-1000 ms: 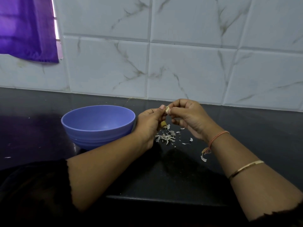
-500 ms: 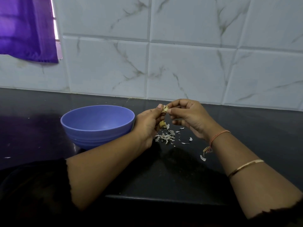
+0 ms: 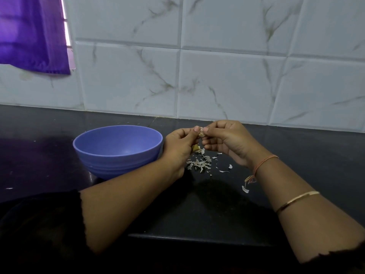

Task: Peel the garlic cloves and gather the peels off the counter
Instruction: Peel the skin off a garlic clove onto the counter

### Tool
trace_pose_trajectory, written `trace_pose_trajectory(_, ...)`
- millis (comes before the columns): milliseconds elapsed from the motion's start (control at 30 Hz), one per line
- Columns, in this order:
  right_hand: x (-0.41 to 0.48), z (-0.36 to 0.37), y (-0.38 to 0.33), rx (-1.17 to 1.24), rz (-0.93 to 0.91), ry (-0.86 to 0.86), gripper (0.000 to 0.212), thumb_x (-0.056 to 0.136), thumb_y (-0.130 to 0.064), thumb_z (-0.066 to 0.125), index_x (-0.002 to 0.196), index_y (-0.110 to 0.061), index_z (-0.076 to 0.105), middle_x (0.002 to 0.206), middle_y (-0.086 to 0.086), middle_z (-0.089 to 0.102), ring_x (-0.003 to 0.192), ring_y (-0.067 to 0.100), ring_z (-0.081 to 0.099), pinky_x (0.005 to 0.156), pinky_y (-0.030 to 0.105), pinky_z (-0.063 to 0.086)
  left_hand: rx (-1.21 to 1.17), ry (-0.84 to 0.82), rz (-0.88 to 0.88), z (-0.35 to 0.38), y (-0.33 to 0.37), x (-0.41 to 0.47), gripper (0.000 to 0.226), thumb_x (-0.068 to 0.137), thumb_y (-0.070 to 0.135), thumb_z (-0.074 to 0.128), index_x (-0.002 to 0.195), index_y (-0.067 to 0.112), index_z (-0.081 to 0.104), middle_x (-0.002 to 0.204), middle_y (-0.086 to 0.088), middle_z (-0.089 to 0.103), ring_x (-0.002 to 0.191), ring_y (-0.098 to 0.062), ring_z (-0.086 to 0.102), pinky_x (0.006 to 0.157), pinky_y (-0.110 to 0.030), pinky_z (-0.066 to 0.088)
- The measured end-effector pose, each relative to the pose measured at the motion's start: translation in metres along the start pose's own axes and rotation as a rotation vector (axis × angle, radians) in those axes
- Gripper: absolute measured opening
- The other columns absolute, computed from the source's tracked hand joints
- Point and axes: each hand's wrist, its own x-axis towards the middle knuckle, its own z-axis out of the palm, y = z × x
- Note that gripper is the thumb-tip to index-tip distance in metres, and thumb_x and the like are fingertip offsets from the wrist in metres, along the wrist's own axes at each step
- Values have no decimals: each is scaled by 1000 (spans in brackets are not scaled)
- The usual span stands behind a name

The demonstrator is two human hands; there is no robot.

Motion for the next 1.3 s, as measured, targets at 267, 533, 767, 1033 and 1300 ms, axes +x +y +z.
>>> trace_pose_trajectory(267,0,-3,0,100,53,-66,13,89,-2,53,78,-3,59,60,4,62,53,9,60,55,19,54,-48,-39,-15,0,-1,-1,12,87,16,61,81,7,62,75,-10,60,70,-18,57,71,-30,50)
trace_pose_trajectory(533,2,-2,2,32,-25,-25,5,83,1,60,84,5,62,64,8,67,56,12,65,60,23,58,-39,-9,-19,-2,2,-2,12,87,20,61,85,8,61,70,-3,62,60,-9,58,53,-16,48)
trace_pose_trajectory(767,0,1,2,-70,-95,15,5,80,4,63,84,0,61,71,10,63,60,14,62,66,27,57,-28,-13,-37,0,4,-5,12,86,20,62,81,9,61,71,-5,62,60,-9,57,52,-18,47)
trace_pose_trajectory(1033,0,0,2,-42,-80,18,10,80,1,65,86,-2,57,71,12,62,59,16,62,61,25,57,-24,14,-22,1,8,-10,11,87,17,62,80,9,61,63,0,62,51,-3,57,47,-13,46)
trace_pose_trajectory(1300,1,0,4,-42,6,-25,16,77,-9,70,81,-7,54,66,5,61,55,13,60,56,23,55,17,21,4,1,10,-13,8,85,17,64,81,10,62,46,12,59,42,4,54,44,-11,43)
